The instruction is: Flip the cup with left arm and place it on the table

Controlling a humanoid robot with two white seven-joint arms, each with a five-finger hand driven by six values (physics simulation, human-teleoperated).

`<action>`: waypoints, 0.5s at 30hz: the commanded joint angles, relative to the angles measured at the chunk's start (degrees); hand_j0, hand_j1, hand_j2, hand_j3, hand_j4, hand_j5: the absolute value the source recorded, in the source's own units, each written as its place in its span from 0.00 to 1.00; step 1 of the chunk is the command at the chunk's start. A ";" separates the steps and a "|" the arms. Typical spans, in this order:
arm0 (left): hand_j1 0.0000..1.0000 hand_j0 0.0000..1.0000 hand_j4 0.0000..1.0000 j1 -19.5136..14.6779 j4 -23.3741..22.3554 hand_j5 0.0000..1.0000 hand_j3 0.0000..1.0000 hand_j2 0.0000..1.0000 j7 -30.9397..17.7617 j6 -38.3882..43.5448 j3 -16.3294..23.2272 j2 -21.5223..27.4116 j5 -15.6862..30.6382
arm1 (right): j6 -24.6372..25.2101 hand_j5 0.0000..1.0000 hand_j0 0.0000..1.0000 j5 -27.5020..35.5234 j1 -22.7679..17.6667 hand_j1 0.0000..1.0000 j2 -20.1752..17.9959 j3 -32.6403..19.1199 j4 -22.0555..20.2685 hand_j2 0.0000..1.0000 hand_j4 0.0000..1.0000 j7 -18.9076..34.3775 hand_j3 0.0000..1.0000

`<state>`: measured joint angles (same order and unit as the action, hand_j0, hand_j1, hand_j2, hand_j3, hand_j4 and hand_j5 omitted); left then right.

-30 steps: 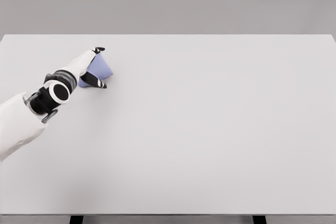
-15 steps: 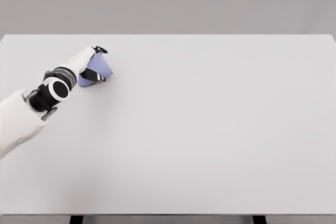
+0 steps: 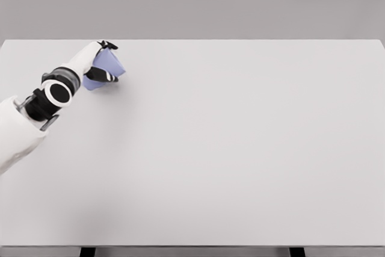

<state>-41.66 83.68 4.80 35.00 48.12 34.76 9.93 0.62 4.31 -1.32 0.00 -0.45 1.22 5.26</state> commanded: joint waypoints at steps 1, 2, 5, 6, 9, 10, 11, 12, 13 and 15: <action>0.77 0.77 0.77 0.00 0.26 0.77 0.77 0.77 0.04 0.00 -2.33 0.05 0.79 | 0.00 1.00 1.00 -0.01 0.00 1.00 0.00 0.01 0.01 1.00 1.00 0.01 1.00; 0.77 0.77 0.77 0.00 0.26 0.77 0.77 0.77 0.04 0.00 -2.77 0.05 0.88 | 0.00 1.00 1.00 -0.01 0.00 1.00 0.00 0.01 0.01 1.00 1.00 0.01 1.00; 0.77 0.77 0.77 -0.09 0.26 0.77 0.77 0.77 0.04 0.00 -2.86 0.05 1.67 | 0.00 1.00 1.00 -0.01 0.00 1.00 0.00 0.01 0.01 1.00 1.00 0.01 1.00; 0.77 0.77 0.77 -0.09 0.26 0.77 0.77 0.77 0.04 0.00 -3.12 0.05 1.76 | 0.00 1.00 1.00 -0.01 0.00 1.00 0.00 0.01 0.01 1.00 1.00 0.01 1.00; 0.77 0.77 0.77 0.00 0.26 0.77 0.77 0.77 0.04 -3.01 -4.00 0.05 3.52 | 0.00 1.00 1.00 -0.01 0.00 1.00 0.00 0.01 0.01 1.00 1.00 0.01 1.00; 0.77 0.77 0.77 0.44 0.26 0.77 0.77 0.77 0.04 -3.71 -4.53 0.05 3.61 | 0.00 1.00 1.00 -0.01 0.00 1.00 0.00 0.01 0.01 1.00 1.00 0.01 1.00; 0.77 0.77 0.77 0.61 0.26 0.77 0.77 0.77 0.04 -4.76 -4.88 0.05 3.69 | 0.00 1.00 1.00 -0.01 0.00 1.00 0.00 0.01 0.01 1.00 1.00 0.01 1.00; 0.77 0.77 0.77 0.88 0.35 0.77 0.77 0.77 0.04 -5.47 -5.23 0.05 3.69 | 0.00 1.00 1.00 -0.01 0.00 1.00 0.00 0.01 0.01 1.00 1.00 0.01 1.00; 0.77 0.77 0.77 1.75 0.43 0.77 0.77 0.77 0.04 -7.57 -6.37 0.05 3.69 | 0.00 1.00 1.00 -0.01 0.00 1.00 0.00 0.01 0.01 1.00 1.00 0.01 1.00; 0.77 0.77 0.77 2.20 0.43 0.77 0.77 0.77 0.04 -8.99 -6.90 0.05 3.69 | 0.00 1.00 1.00 -0.01 0.00 1.00 0.00 0.01 0.01 1.00 1.00 0.01 1.00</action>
<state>-39.46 84.05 4.81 27.90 42.17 34.74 13.81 0.62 4.31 -1.32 0.00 -0.45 1.22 5.26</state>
